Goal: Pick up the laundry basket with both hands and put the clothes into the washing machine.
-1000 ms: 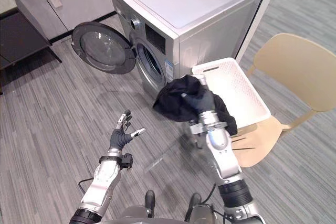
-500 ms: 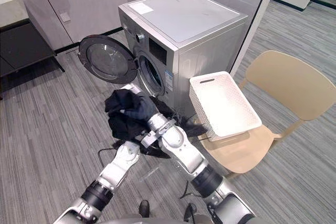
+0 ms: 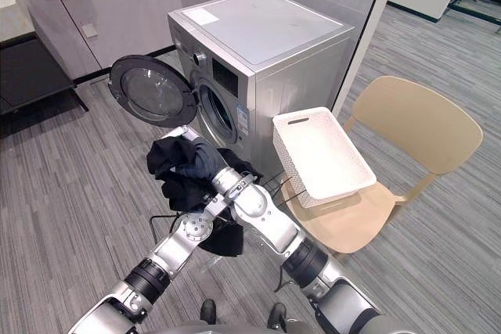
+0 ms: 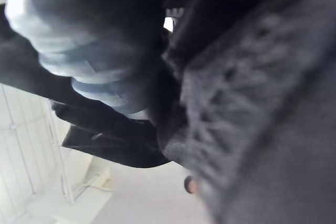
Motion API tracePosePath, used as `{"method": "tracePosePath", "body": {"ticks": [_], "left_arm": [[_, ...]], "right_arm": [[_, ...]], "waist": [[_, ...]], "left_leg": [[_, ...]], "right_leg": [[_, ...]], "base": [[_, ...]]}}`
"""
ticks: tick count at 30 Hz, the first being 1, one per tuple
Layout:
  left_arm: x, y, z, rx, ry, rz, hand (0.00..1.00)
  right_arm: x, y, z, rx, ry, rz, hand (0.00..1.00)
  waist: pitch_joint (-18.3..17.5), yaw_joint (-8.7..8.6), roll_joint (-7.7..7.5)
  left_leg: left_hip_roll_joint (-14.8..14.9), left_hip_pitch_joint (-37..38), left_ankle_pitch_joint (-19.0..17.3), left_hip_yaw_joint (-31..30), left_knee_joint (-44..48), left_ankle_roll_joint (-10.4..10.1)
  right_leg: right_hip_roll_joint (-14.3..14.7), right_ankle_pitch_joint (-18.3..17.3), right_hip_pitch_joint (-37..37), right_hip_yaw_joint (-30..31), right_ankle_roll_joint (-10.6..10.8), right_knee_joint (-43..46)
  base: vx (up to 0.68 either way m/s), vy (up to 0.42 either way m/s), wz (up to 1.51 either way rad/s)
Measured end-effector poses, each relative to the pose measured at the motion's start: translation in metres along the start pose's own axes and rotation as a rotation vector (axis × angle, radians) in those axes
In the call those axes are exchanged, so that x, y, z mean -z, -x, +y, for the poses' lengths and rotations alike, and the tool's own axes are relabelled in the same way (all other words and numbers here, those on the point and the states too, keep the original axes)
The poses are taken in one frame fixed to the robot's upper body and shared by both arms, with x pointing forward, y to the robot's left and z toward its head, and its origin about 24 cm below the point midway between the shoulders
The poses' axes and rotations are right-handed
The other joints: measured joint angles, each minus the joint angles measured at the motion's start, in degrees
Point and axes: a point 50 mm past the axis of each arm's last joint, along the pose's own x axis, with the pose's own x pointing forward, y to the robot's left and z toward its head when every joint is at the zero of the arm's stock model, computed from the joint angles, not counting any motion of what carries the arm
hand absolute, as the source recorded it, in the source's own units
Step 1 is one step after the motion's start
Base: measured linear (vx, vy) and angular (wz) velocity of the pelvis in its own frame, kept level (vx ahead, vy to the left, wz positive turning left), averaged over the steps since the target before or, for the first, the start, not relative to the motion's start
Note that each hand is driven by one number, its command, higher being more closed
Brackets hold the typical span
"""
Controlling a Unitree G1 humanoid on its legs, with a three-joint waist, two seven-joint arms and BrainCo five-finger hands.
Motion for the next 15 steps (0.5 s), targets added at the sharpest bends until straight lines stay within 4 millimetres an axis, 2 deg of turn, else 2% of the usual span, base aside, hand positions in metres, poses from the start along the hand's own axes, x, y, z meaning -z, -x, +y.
{"method": "tracePosePath", "body": {"ticks": [3, 7, 9, 10, 13, 15], "left_arm": [[0.017, 0.013, 0.004, -0.047, 0.069, 0.084, 1.00], [0.045, 0.036, 0.017, -0.142, 0.132, 0.214, 1.00], [0.064, 0.056, 0.030, -0.218, 0.146, 0.300, 1.00], [0.069, 0.061, 0.033, -0.236, 0.149, 0.321, 1.00], [0.094, 0.092, 0.051, -0.328, 0.152, 0.440, 1.00], [0.103, 0.105, 0.057, -0.364, 0.153, 0.490, 1.00]], "right_arm": [[0.001, 0.010, 0.000, 0.018, 0.107, 0.004, 0.00], [0.021, 0.048, -0.018, 0.144, 0.218, 0.110, 0.00], [0.036, 0.084, -0.038, 0.255, 0.304, 0.232, 0.00], [0.038, 0.092, -0.042, 0.284, 0.330, 0.258, 0.00], [0.044, 0.141, -0.068, 0.449, 0.478, 0.408, 0.00], [0.047, 0.163, -0.074, 0.502, 0.525, 0.478, 0.00]], "waist": [[0.00, -0.08, 0.00], [0.00, 0.03, -0.16], [-0.05, 0.02, -0.45], [-0.08, 0.02, -0.50], [-0.04, -0.19, -0.61], [-0.01, -0.38, -0.66]], "left_leg": [[-0.02, 0.45, -0.01, 0.38, -0.06, 0.00], [-0.02, 0.59, -0.07, 1.23, -0.10, 0.04], [0.00, 1.05, -0.36, 1.96, -0.05, 0.44], [0.02, 1.21, -0.45, 2.19, -0.03, 0.56], [0.11, 1.42, -0.69, 2.96, -0.03, 0.86], [0.13, 1.39, -0.69, 3.10, -0.01, 0.86]], "right_leg": [[0.02, -0.37, -0.06, 0.78, -0.06, 0.71], [0.01, -1.03, -0.94, 1.91, 0.32, 1.87], [0.05, -1.55, -1.17, 2.83, 0.62, 2.56], [0.06, -1.55, -1.18, 3.04, 0.62, 2.62], [0.01, -1.56, -1.65, 4.09, 0.61, 2.81], [0.02, -1.55, -1.80, 4.31, 0.61, 2.81]], "base": [[0.02, -0.016, -0.05], [-0.02, -0.018, -0.11], [-0.04, -0.024, -0.15], [-0.02, -0.016, -0.17], [-0.03, -0.014, -0.14], [-0.02, -0.008, -0.04]]}}
